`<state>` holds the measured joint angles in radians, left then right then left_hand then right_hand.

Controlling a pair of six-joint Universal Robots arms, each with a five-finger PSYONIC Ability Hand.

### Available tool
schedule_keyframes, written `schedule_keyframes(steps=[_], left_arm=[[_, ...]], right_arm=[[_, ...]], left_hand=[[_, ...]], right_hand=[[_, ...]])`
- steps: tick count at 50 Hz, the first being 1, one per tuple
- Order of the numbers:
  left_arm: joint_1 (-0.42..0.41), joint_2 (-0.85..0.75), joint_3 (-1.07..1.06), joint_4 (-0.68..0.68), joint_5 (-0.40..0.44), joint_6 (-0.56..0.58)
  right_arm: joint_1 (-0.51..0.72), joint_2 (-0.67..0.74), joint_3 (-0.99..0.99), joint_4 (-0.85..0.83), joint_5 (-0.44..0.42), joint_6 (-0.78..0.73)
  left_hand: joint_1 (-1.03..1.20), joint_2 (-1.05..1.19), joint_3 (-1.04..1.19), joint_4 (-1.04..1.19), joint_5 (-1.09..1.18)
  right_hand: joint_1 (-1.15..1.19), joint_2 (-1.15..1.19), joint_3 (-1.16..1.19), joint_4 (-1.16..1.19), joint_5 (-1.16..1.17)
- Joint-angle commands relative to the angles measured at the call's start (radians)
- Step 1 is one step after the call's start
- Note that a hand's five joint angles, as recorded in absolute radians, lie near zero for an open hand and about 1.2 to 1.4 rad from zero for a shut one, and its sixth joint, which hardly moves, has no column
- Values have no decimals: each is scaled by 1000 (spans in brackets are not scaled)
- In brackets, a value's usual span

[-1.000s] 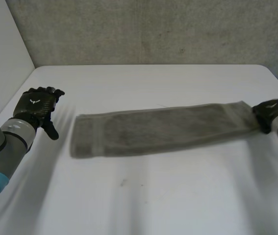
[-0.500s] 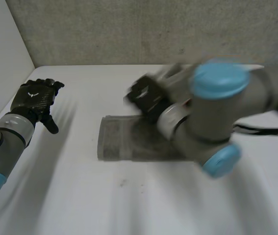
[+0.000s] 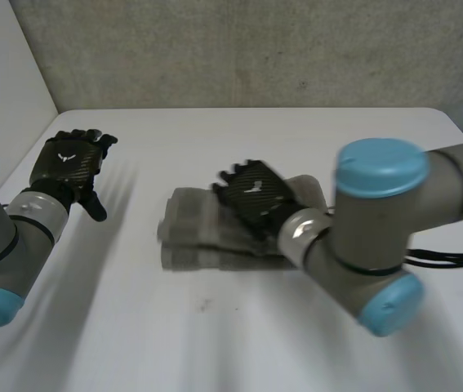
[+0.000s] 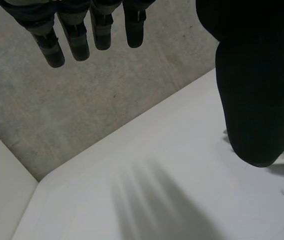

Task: Fold the towel.

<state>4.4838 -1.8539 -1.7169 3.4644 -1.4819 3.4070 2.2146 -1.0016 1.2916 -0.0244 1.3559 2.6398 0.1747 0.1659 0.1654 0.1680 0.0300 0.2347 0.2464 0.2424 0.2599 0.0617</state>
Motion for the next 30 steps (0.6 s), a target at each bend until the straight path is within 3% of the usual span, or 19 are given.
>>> schedule_keyframes(steps=[1, 7, 9, 10, 12, 13, 15, 16, 20, 24, 26, 27, 30], left_arm=[[-11, -2, -4, 1, 0, 0], [-18, -13, -4, 1, 0, 0], [-18, -16, -4, 1, 0, 2], [-18, -16, -4, 1, 0, 0], [-21, -18, -6, 1, 0, 0], [-21, -16, -6, 1, 0, 0], [-21, -16, -6, 1, 0, 0], [-21, -16, -7, 1, 0, 0], [-23, -11, -6, -1, -2, 0], [-40, -2, 9, -1, -6, -2], [-52, 1, 14, -2, -6, -2], [-66, 2, 22, -2, -8, -2], [-92, 2, 43, -2, -12, -2]], right_arm=[[-171, -58, 170, -5, -1, 46], [-233, -41, 224, -28, 0, 42], [-253, -23, 247, -57, 3, 40], [-253, -23, 247, -57, 3, 40], [-256, -2, 242, -77, 23, 36], [-256, -2, 242, -77, 23, 35], [-256, 20, 219, -81, 81, -42], [-256, 20, 219, -81, 81, -43], [-228, 17, 149, -120, 175, -281], [-147, 14, 83, -173, 172, -383], [-11, 32, 8, -235, 125, -409], [-10, 32, 8, -235, 124, -409], [137, 125, -83, -246, -13, -435]], left_hand=[[0, 9, 9, 7, -30], [0, 9, 9, 7, -30], [0, 9, 9, 7, -30], [0, 9, 9, 7, -30], [0, 9, 9, 7, -30], [0, 9, 9, 7, -30], [0, 9, 9, 7, -30], [0, 9, 9, 7, -30], [0, 9, 9, 7, -30], [0, 9, 9, 7, -30], [0, 9, 9, 7, -30], [0, 9, 9, 7, -30], [0, 9, 9, 7, -30]], right_hand=[[-60, -72, -68, -85, -62], [-60, -72, -68, -85, -62], [292, 280, 284, 266, 290], [294, 282, 286, 268, 292], [729, 717, 721, 703, 727], [731, 719, 723, 706, 730], [1160, 1148, 1152, 1134, 1158], [1162, 1150, 1154, 1136, 1160], [1162, 1150, 1154, 1136, 1160], [1162, 1150, 1154, 1136, 1160], [1162, 1150, 1154, 1136, 1160], [1162, 1150, 1154, 1136, 1160], [1162, 1150, 1154, 1136, 1160]])
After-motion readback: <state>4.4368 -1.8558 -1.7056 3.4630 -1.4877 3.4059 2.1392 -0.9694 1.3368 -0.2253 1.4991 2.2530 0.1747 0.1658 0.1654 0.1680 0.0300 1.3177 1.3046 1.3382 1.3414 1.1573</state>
